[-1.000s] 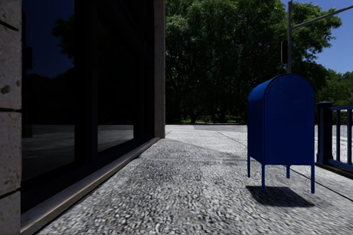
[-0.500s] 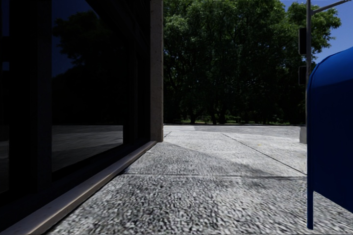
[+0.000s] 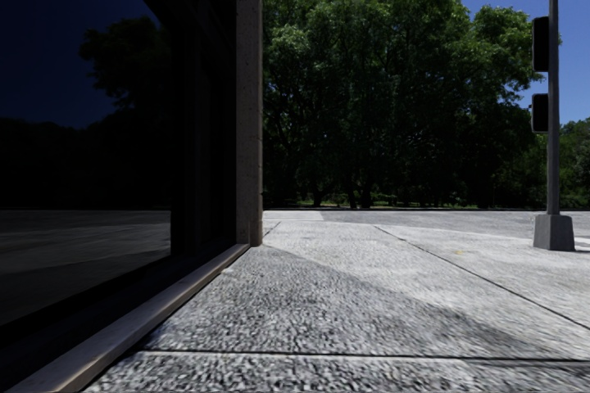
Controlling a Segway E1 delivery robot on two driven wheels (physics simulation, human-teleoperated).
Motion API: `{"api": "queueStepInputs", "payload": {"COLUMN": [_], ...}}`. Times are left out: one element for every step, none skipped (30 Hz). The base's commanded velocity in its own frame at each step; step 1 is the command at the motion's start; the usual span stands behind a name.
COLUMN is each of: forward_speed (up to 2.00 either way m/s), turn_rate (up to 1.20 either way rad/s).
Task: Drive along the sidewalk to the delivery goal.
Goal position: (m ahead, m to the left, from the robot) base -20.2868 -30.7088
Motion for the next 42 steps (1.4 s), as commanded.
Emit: {"api": "queueStepInputs", "payload": {"forward_speed": [2.00, 2.00, 2.00, 2.00, 2.00, 2.00, 2.00, 2.00, 2.00, 2.00, 2.00, 2.00, 2.00, 2.00, 2.00, 2.00, 2.00, 2.00, 2.00, 2.00, 2.00, 2.00, 2.00, 2.00, 2.00, 2.00, 2.00, 2.00, 2.00, 2.00, 2.00, 2.00, 2.00, 2.00, 2.00, 2.00, 2.00, 2.00, 2.00, 2.00, 2.00, 2.00], "turn_rate": [-1.20, -1.20, -1.20, -1.20, -1.20, -1.20, -1.20, -1.20, -1.20, -1.20, -1.20, -1.20, -1.20, -1.20, -1.20, -1.20, -1.20, -1.05, -0.59, -0.59, -0.10, -0.03, -0.01, 0.00, 0.00, 0.00, 0.00, 0.00, 0.00, 0.00, 0.00, 0.00, 0.00, 0.00, 0.00, 0.00, 0.00, 0.00, 0.00, 0.00, -0.03, -0.21]}}
